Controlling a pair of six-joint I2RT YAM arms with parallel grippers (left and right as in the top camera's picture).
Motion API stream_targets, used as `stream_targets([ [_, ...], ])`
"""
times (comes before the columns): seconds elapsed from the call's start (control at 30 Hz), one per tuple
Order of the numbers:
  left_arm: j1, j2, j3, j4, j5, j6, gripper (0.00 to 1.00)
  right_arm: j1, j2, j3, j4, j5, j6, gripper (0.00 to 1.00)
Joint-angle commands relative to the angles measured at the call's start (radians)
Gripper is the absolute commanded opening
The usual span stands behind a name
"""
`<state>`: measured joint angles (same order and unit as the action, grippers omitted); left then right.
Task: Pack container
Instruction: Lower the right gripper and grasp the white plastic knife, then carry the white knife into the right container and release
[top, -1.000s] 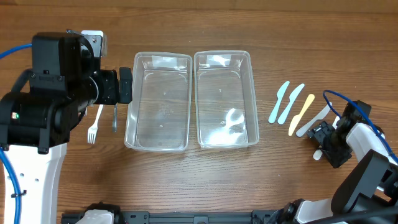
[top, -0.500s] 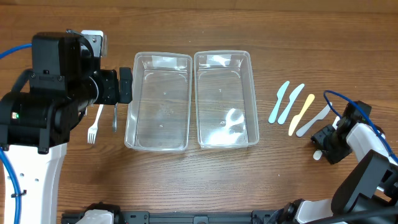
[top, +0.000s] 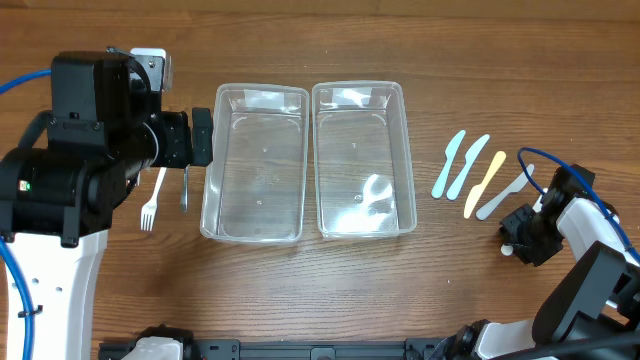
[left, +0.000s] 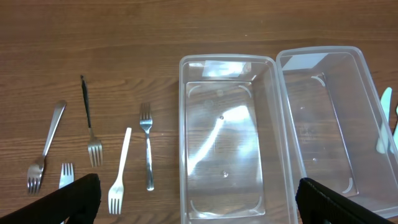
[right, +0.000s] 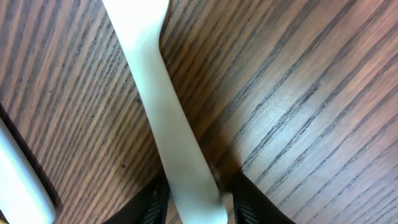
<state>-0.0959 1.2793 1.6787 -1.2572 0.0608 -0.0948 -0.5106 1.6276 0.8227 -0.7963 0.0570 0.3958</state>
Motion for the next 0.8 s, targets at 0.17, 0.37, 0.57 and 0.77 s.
stream_targets([
  [0.17, 0.008, -0.006, 0.008, 0.005, 0.014, 0.013, 1.0, -0.001, 0.025, -0.037, 0.004, -0.007, 0.004, 0.27],
  [0.37, 0.008, -0.006, 0.008, 0.005, 0.014, 0.013, 1.0, -0.001, 0.025, -0.037, 0.006, -0.007, 0.004, 0.27],
  [0.57, 0.008, -0.006, 0.008, 0.005, 0.014, 0.013, 1.0, -0.001, 0.025, -0.036, 0.017, -0.007, 0.004, 0.12],
  [0.77, 0.008, -0.006, 0.008, 0.005, 0.014, 0.013, 1.0, -0.001, 0.024, -0.029, 0.041, -0.018, 0.004, 0.04],
])
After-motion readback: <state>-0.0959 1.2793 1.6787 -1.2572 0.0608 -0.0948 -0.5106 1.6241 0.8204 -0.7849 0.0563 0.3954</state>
